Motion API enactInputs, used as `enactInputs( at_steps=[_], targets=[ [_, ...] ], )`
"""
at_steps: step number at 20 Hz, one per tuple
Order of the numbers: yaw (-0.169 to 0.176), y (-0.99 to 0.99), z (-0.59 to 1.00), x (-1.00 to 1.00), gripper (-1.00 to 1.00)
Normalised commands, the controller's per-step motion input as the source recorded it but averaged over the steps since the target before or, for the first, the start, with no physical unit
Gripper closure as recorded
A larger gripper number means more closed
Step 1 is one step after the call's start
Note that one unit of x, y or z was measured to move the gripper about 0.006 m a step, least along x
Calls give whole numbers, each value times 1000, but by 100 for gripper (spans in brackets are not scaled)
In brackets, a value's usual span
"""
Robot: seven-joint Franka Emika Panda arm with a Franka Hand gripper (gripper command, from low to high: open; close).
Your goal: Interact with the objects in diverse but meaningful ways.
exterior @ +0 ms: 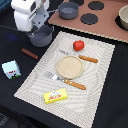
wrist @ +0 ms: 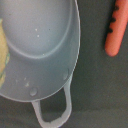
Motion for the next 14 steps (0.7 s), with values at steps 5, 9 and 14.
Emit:
enactInputs(
  at_steps=[5, 9, 14],
  targets=[
    [-102, 8, -341, -369, -100],
    [-51, -18, -189, 0, -100],
    [-51, -19, -245, 0, -100]
  ],
)
